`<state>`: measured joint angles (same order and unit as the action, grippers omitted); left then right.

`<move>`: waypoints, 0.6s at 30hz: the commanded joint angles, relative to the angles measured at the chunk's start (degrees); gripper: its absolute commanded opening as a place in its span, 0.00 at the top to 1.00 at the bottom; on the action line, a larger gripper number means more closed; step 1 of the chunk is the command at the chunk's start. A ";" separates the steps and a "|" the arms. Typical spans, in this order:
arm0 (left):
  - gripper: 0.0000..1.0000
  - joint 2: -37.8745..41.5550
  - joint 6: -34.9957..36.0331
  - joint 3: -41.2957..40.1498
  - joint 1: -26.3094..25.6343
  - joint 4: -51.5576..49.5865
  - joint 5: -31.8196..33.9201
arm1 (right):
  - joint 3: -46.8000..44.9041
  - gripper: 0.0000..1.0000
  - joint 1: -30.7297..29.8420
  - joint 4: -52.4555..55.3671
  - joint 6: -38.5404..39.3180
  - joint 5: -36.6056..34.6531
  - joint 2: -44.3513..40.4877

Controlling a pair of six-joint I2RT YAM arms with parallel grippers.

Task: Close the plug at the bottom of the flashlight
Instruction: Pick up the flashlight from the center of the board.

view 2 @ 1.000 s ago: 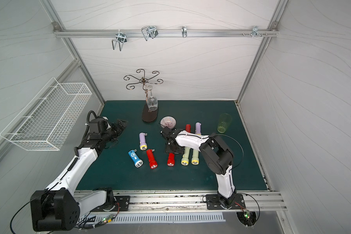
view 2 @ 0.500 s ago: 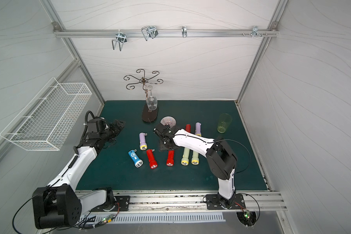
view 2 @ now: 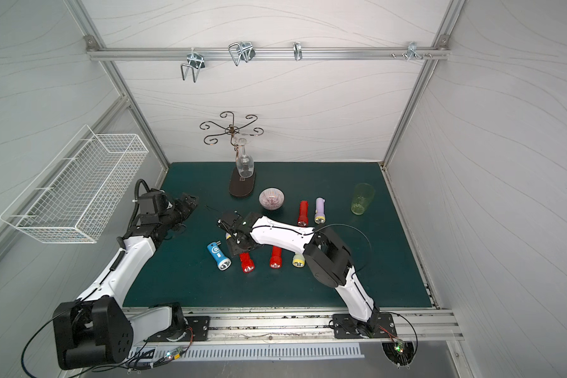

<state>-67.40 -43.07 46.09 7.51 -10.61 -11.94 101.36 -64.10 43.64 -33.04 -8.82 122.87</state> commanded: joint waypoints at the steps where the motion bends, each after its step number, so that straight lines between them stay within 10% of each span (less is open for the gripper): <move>1: 0.05 -0.48 0.78 2.25 0.56 0.94 0.55 | 3.37 0.28 -0.15 3.36 1.07 0.16 3.67; 18: 0.05 -1.13 -0.87 1.75 0.91 1.81 -0.67 | 10.79 0.58 0.02 9.18 -0.19 -2.53 12.96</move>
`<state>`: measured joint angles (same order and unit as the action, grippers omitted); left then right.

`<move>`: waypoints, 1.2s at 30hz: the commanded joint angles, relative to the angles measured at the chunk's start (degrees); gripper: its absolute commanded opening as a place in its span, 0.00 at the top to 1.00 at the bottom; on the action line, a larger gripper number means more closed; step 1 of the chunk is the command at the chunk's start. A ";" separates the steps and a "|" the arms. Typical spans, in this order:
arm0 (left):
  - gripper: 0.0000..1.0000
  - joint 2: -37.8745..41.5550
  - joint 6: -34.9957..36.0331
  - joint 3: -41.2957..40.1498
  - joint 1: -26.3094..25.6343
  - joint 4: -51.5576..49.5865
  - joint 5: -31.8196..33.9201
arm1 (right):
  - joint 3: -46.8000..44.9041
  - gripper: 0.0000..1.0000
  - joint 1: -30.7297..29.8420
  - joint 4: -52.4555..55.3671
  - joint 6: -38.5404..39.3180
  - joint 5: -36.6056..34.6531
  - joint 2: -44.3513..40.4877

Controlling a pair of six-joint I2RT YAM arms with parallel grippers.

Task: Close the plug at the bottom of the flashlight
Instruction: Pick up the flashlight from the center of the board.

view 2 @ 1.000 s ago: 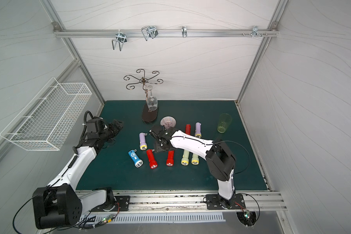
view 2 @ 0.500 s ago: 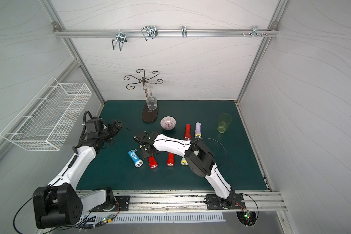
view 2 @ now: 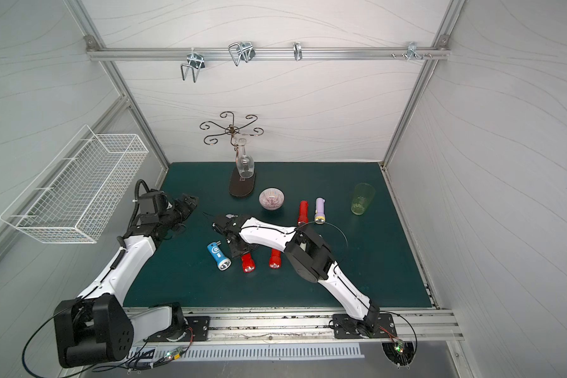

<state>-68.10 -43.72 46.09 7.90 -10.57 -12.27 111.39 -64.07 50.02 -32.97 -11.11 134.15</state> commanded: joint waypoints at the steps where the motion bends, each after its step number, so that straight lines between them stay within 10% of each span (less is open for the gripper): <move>1: 0.05 -0.39 -0.22 1.73 0.46 1.78 -0.45 | 0.65 0.65 -0.01 2.51 -0.25 -0.06 1.53; 15: 0.06 -1.86 -1.71 1.51 0.56 2.97 -3.03 | -8.87 1.00 1.25 -8.18 7.79 3.22 -16.00; 36: 0.10 -5.59 -9.46 5.81 -13.13 6.91 -11.10 | -37.18 1.00 23.15 -44.85 46.50 16.82 -45.32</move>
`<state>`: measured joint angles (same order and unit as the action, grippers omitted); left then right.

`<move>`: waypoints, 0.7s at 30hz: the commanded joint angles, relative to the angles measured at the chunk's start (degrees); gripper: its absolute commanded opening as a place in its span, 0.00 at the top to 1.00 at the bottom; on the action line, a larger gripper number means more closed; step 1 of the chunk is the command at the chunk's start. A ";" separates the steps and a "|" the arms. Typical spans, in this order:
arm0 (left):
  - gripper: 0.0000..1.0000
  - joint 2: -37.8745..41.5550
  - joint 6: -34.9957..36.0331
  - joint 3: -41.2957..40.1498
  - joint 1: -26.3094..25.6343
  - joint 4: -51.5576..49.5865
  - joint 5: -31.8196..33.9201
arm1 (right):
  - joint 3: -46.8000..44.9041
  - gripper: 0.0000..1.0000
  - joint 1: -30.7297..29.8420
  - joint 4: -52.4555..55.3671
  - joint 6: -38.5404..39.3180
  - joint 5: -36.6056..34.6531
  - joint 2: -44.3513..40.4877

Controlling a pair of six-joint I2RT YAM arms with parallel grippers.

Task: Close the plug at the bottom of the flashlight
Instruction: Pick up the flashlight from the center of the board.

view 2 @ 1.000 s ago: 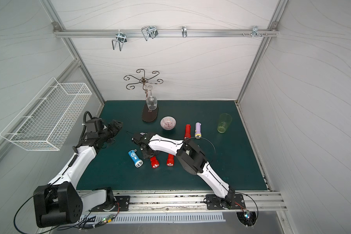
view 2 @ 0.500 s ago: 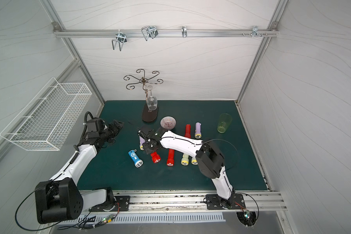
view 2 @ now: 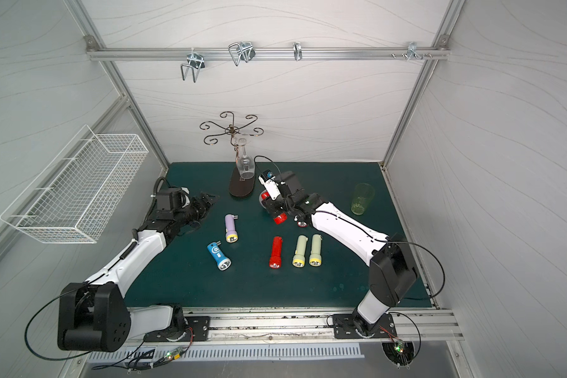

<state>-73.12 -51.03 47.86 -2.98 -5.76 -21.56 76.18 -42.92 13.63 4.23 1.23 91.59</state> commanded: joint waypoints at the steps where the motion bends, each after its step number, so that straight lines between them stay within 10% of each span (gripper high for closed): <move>1: 0.10 -0.75 -3.27 4.46 -3.68 2.68 -1.86 | -3.30 1.00 3.06 -10.67 10.53 5.81 -3.16; 10: 0.12 -2.80 -19.52 6.55 -12.88 9.37 -2.29 | -16.37 1.00 5.32 -27.72 33.59 11.82 -6.56; 21: 0.31 -4.22 -40.98 7.25 -20.28 14.91 -0.27 | -21.31 1.00 5.35 -35.87 43.33 10.99 -6.43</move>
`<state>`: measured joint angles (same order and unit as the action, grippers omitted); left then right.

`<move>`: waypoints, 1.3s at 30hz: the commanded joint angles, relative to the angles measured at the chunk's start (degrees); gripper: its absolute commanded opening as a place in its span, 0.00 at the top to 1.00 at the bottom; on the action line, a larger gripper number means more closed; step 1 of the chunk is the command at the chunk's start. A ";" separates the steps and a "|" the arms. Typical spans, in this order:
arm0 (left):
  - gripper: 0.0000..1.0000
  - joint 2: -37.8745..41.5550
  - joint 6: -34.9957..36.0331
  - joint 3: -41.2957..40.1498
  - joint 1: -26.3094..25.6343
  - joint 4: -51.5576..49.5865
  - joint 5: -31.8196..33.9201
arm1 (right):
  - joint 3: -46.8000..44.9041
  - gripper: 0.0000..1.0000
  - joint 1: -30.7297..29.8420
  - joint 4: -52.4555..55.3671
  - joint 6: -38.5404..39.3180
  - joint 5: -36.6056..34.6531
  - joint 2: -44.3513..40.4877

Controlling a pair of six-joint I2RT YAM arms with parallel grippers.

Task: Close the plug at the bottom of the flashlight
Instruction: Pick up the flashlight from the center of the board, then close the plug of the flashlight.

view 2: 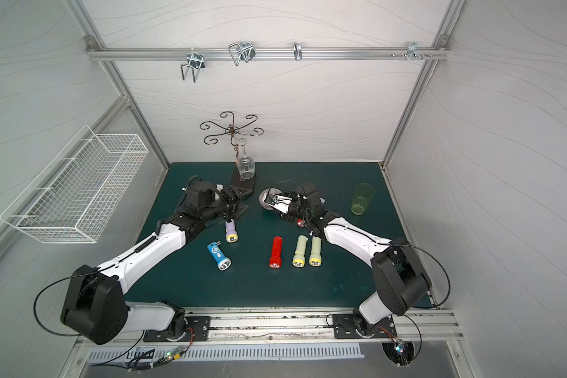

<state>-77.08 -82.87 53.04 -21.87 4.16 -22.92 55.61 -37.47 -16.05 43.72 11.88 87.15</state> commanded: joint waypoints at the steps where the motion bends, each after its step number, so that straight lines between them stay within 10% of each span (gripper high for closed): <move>1: 0.32 -0.42 -10.21 2.47 -2.04 5.23 1.31 | -1.01 1.00 -0.13 -6.67 4.03 0.10 -1.91; 39: 0.51 -5.90 -23.40 8.44 -9.51 9.27 2.97 | -2.88 1.00 -0.32 -12.79 2.86 1.98 -1.61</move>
<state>-83.11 -103.66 58.39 -30.65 9.08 -19.09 52.77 -37.47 -26.55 47.83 12.75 86.30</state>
